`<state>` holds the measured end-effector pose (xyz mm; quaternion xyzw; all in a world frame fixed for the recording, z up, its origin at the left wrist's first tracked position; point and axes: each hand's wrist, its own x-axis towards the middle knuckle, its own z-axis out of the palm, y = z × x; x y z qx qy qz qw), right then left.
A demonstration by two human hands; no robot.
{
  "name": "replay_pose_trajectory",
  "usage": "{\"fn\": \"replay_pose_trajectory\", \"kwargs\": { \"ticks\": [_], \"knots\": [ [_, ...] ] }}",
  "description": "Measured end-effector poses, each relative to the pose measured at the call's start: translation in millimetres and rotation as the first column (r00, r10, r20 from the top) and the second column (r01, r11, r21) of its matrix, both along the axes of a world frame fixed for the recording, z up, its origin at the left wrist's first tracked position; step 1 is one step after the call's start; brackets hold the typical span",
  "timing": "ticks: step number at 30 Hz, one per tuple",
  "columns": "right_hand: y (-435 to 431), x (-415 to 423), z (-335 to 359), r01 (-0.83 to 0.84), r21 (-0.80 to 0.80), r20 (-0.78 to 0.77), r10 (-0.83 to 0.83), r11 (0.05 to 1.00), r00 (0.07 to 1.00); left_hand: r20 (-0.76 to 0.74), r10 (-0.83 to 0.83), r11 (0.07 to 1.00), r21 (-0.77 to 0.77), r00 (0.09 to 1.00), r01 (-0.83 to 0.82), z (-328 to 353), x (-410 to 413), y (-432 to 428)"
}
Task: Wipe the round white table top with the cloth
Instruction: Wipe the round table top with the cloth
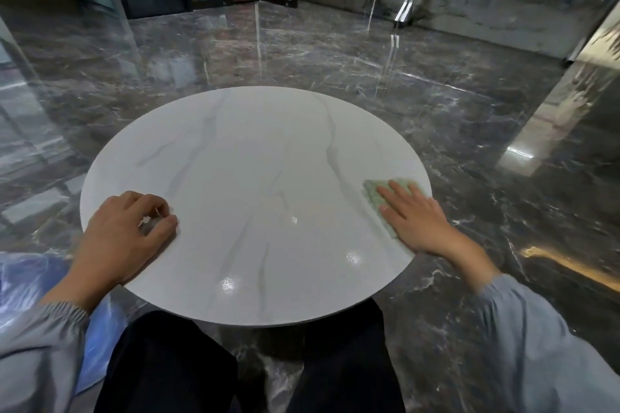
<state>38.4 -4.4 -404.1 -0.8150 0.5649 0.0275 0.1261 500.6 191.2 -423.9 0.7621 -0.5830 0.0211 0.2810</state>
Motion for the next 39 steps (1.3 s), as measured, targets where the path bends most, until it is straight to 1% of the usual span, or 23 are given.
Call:
{"fn": "replay_pose_trajectory", "kwargs": {
  "ticks": [4,7,11,13,15,16,19,21,24,25,26,27,29,31,32,33,34,35,36,37,39],
  "knots": [
    [-65.0,5.8,4.4,0.121,0.055,-0.005,-0.121,0.991,0.993,0.006,-0.011,1.0,0.028,1.0,0.011,-2.8,4.6,-0.2],
    [-102.2,15.4,11.2,0.133,0.096,-0.001,-0.134,0.986,0.991,0.003,0.008,1.0,0.023,1.0,-0.008,-4.4,2.5,-1.4],
    [-129.9,33.5,18.6,0.192,0.1,-0.057,-0.187,0.976,0.981,-0.007,0.021,1.0,0.02,1.0,-0.021,-1.5,-2.0,-4.0],
    [-131.2,56.0,23.6,0.159,0.108,-0.067,-0.152,0.981,0.986,-0.013,0.032,0.999,0.002,0.999,-0.032,0.1,-4.7,-4.1],
    [-128.4,93.1,19.4,0.056,0.096,-0.067,-0.049,0.994,0.997,-0.006,0.033,0.999,-0.022,0.999,-0.033,-0.1,-5.7,-3.1],
    [-122.6,115.7,16.8,-0.022,0.092,-0.066,0.029,0.996,0.997,-0.004,0.032,0.999,-0.027,0.999,-0.032,-0.8,-5.2,-3.0],
    [-76.1,194.6,8.9,-0.294,0.072,-0.05,0.297,0.953,0.953,-0.008,0.023,0.999,-0.039,1.0,-0.023,-1.7,-2.0,-2.9],
    [-17.9,235.2,5.8,-0.465,0.069,-0.018,0.467,0.883,0.884,-0.034,0.032,0.998,-0.056,0.999,-0.034,-2.0,-0.1,-3.5],
    [82.4,246.0,6.3,-0.7,0.043,0.012,0.701,0.712,0.713,-0.106,0.047,0.994,-0.096,0.993,-0.057,-3.9,3.1,-3.9],
    [105.4,236.7,5.7,-0.754,0.022,0.033,0.753,0.656,0.657,-0.115,0.049,0.993,-0.104,0.992,-0.061,-4.1,3.4,-4.1],
    [119.6,226.1,5.8,-0.779,0.013,0.057,0.777,0.627,0.627,-0.112,0.051,0.992,-0.107,0.992,-0.063,-4.7,4.3,-4.4],
    [123.3,216.2,6.4,-0.787,0.024,0.083,0.783,0.617,0.616,-0.104,0.051,0.993,-0.103,0.993,-0.061,-4.4,4.7,-4.7],
    [108.4,202.6,12.5,-0.765,0.036,0.096,0.76,0.643,0.643,-0.099,0.051,0.994,-0.089,0.994,-0.06,-3.6,4.0,-4.5],
    [69.8,197.4,10.0,-0.713,0.034,0.055,0.711,0.701,0.701,-0.082,0.058,0.995,-0.072,0.995,-0.064,-3.1,3.7,-4.3],
    [43.5,193.7,6.5,-0.661,0.001,0.018,0.661,0.75,0.75,-0.071,0.059,0.996,-0.067,0.996,-0.064,-3.3,3.5,-4.0],
    [15.6,188.2,3.9,-0.593,-0.046,-0.022,0.593,0.804,0.805,-0.064,0.056,0.996,-0.066,0.996,-0.061,-3.0,2.7,-3.4],
    [-11.4,181.0,2.7,-0.51,-0.062,-0.07,0.506,0.858,0.86,-0.06,0.052,0.996,-0.073,0.997,-0.057,-3.1,1.4,-3.4],
    [-34.8,176.3,4.3,-0.426,-0.046,-0.106,0.42,0.903,0.901,-0.062,0.053,0.995,-0.083,0.997,-0.058,-2.4,0.9,-1.6],
    [-52.7,170.0,6.0,-0.338,-0.018,-0.111,0.334,0.941,0.936,-0.068,0.05,0.994,-0.09,0.996,-0.056,-2.5,-0.6,-2.6],
    [-63.2,168.5,7.9,-0.275,-0.001,-0.106,0.274,0.961,0.956,-0.081,0.054,0.993,-0.096,0.995,-0.062,-1.9,-1.9,-2.4],
    [-54.6,180.5,11.8,-0.237,0.026,-0.098,0.238,0.971,0.966,-0.109,0.057,0.991,-0.116,0.992,-0.069,-1.1,-3.6,-1.8]
  ]
}}
